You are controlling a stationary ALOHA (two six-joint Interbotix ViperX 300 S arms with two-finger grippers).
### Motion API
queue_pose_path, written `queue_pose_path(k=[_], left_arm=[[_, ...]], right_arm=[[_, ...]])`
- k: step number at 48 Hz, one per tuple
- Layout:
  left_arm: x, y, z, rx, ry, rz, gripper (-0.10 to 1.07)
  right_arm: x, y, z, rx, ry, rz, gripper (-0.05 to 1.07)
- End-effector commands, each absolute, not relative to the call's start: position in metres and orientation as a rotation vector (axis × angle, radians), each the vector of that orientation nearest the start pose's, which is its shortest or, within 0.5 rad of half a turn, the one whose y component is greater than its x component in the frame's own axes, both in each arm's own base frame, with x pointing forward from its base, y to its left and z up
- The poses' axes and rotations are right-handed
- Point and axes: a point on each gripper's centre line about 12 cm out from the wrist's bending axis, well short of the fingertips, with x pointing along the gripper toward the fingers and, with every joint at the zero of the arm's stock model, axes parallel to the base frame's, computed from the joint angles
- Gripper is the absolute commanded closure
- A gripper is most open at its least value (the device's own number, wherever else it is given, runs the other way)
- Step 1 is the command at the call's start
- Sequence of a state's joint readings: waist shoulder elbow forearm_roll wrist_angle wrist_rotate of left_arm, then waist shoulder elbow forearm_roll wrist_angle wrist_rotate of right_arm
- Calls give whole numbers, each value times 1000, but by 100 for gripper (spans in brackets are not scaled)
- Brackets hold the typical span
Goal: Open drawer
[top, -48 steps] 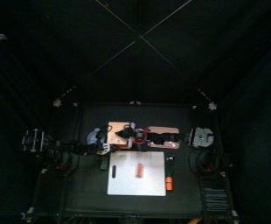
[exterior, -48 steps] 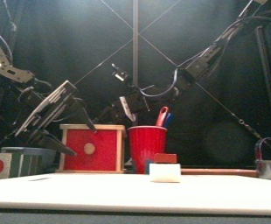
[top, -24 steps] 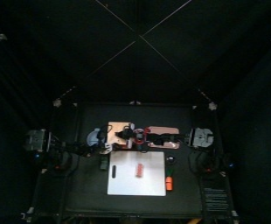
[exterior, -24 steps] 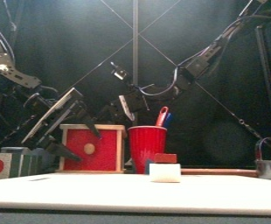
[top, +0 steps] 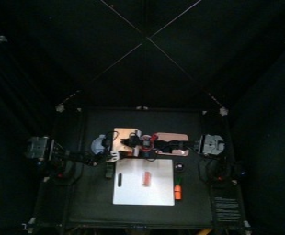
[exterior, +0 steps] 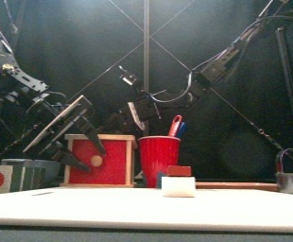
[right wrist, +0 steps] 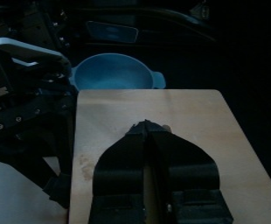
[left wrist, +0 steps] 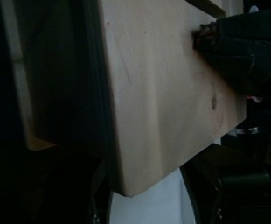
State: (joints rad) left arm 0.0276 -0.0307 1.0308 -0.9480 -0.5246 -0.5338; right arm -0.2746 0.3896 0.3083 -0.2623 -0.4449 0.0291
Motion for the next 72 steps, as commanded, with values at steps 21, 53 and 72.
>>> queue_pose_path(k=[21,53,72], left_arm=[[302,58,116,-1200,205,799,19],[305,28,111,-1208,326,720,32],[306,-26,114,-1257,412,617,32]], right_arm=[[502,-119,179,-165,227,-123,98],[502,-122,177,-165,231,-129,98],[501,-138,178,-166,277,-165,98]])
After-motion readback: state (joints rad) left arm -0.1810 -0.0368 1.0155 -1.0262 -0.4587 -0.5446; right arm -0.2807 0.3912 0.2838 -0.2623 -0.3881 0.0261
